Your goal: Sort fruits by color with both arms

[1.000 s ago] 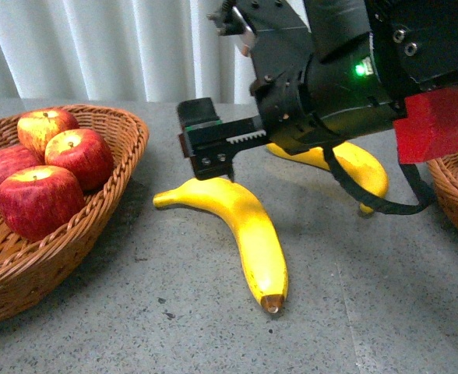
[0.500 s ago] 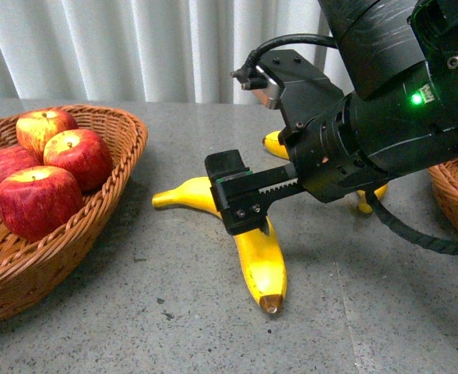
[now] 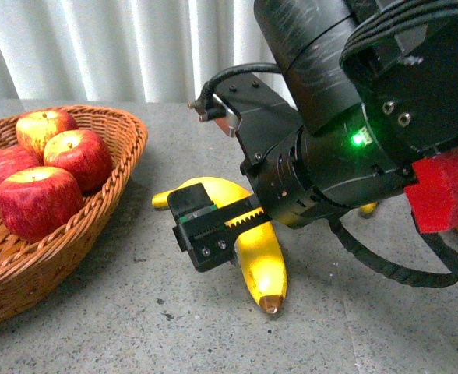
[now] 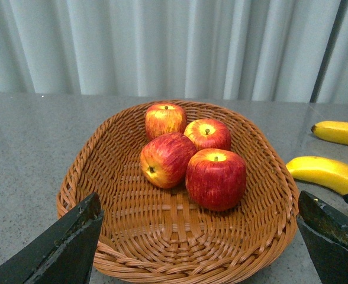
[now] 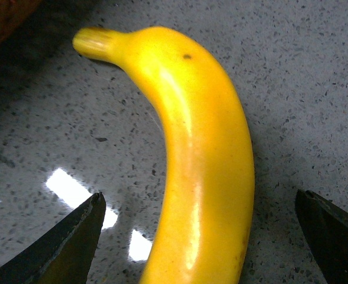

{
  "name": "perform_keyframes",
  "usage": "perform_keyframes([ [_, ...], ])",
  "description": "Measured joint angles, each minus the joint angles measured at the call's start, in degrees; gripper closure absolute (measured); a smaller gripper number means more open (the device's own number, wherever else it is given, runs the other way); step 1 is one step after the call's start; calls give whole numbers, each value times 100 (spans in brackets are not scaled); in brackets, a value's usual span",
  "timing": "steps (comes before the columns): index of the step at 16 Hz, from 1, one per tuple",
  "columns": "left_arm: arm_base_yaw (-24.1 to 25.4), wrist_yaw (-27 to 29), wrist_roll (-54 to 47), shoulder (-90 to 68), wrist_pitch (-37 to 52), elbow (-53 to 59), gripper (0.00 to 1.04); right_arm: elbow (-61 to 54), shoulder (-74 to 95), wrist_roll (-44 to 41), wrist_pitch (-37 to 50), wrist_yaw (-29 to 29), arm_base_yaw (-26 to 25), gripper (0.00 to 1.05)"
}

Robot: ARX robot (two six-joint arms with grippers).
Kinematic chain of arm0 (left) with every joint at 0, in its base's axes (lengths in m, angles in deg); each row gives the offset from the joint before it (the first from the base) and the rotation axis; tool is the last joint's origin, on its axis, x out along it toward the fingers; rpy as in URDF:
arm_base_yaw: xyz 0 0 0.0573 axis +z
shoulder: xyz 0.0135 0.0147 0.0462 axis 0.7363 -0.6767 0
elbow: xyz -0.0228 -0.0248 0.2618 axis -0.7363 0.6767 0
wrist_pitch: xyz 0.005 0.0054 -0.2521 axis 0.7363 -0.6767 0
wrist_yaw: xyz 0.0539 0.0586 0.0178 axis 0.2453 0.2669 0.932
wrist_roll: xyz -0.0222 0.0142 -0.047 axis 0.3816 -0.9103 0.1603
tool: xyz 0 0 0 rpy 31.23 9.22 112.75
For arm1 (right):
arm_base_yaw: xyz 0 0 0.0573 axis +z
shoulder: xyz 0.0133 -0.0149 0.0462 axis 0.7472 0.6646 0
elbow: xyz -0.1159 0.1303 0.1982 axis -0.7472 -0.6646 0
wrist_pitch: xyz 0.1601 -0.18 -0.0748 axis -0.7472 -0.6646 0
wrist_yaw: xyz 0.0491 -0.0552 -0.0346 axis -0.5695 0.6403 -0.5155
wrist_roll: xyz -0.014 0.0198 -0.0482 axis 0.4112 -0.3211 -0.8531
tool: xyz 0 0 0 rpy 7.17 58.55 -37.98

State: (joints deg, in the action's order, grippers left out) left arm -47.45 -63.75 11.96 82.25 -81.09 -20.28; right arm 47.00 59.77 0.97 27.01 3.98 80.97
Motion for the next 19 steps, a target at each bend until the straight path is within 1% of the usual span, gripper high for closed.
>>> perform_keyframes([
  [3, 0, 2, 0, 0, 2, 0, 7, -2, 186, -120, 37, 131, 0, 6],
  [4, 0, 2, 0, 0, 2, 0, 7, -4, 205, -146, 48, 131, 2, 8],
  [9, 0, 2, 0, 0, 2, 0, 7, -76, 164, -177, 262, 37, -39, 61],
  [10, 0, 2, 0, 0, 2, 0, 7, -76, 120, -168, 269, -7, -66, 67],
  [13, 0, 0, 0, 0, 2, 0, 7, 24, -173, 31, 315, -179, -376, 69],
  [16, 0, 0, 0, 0, 2, 0, 7, 120, -852, 310, 525, -584, -960, 69],
  [17, 0, 0, 0, 0, 2, 0, 7, 35, -1375, 409, 903, -914, -1554, 69],
  [18, 0, 2, 0, 0, 2, 0, 7, -286, -1779, 374, 1088, -1021, -2033, 69],
  [19, 0, 2, 0, 0, 2, 0, 7, -575, -2017, 273, 1185, -1134, -2343, 69],
])
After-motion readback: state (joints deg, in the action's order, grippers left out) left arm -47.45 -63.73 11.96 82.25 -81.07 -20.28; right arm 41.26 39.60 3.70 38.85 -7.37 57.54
